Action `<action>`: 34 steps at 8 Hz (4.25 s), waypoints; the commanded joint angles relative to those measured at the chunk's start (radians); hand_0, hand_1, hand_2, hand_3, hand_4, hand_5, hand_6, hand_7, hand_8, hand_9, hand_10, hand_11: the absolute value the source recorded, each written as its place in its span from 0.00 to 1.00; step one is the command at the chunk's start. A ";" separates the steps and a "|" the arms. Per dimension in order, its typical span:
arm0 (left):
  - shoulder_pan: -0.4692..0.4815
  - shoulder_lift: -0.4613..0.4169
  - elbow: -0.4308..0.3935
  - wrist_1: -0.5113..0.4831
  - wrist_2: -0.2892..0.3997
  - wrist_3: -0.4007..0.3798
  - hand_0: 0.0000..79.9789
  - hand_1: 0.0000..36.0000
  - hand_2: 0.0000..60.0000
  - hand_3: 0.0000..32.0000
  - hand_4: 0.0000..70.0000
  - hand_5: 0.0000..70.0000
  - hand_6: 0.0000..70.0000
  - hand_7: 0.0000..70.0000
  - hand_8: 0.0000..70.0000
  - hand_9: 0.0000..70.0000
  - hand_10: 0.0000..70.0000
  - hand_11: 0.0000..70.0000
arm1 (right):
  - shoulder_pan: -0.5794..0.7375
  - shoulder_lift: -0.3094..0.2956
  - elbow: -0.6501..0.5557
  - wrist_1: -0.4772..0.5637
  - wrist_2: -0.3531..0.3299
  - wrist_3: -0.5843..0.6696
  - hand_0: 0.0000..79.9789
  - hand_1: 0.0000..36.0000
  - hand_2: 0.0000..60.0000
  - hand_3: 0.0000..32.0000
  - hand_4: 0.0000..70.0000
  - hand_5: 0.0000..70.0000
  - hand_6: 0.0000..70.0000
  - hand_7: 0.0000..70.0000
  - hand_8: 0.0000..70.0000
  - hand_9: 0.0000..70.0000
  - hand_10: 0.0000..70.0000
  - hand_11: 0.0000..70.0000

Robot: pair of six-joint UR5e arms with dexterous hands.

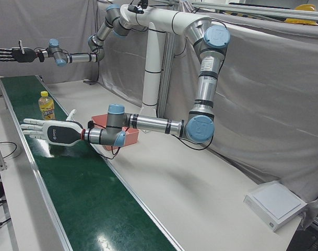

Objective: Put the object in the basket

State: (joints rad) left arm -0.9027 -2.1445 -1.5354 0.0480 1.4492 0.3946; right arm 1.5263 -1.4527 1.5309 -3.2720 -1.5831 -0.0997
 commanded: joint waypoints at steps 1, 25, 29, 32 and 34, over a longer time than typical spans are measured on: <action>0.013 -0.009 0.003 0.000 -0.009 0.004 0.64 0.12 0.00 0.00 0.08 0.06 0.00 0.00 0.00 0.00 0.08 0.14 | 0.000 0.000 0.000 0.000 0.000 0.000 0.00 0.00 0.00 0.00 0.00 0.00 0.00 0.00 0.00 0.00 0.00 0.00; 0.149 -0.098 -0.123 0.033 0.010 -0.049 0.69 0.56 0.64 0.00 0.50 1.00 0.52 1.00 0.73 1.00 1.00 1.00 | 0.000 0.000 0.000 0.000 0.000 0.000 0.00 0.00 0.00 0.00 0.00 0.00 0.00 0.00 0.00 0.00 0.00 0.00; 0.283 -0.084 -0.253 0.132 0.008 0.055 0.69 0.54 0.59 0.00 0.49 1.00 0.49 1.00 0.71 1.00 1.00 1.00 | 0.000 0.000 0.000 0.000 0.000 0.000 0.00 0.00 0.00 0.00 0.00 0.00 0.00 0.00 0.00 0.00 0.00 0.00; 0.378 -0.031 -0.369 0.189 0.008 0.134 0.71 0.57 0.56 0.00 0.49 1.00 0.48 1.00 0.70 1.00 1.00 1.00 | 0.000 0.000 0.000 0.000 0.000 0.000 0.00 0.00 0.00 0.00 0.00 0.00 0.00 0.00 0.00 0.00 0.00 0.00; 0.430 -0.002 -0.384 0.197 0.007 0.167 0.69 0.54 0.55 0.00 0.48 0.98 0.47 1.00 0.68 1.00 1.00 1.00 | 0.000 0.000 0.000 0.000 0.000 0.000 0.00 0.00 0.00 0.00 0.00 0.00 0.00 0.00 0.00 0.00 0.00 0.00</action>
State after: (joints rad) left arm -0.5339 -2.1856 -1.8866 0.2267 1.4571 0.5250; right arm 1.5263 -1.4527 1.5309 -3.2720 -1.5831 -0.0997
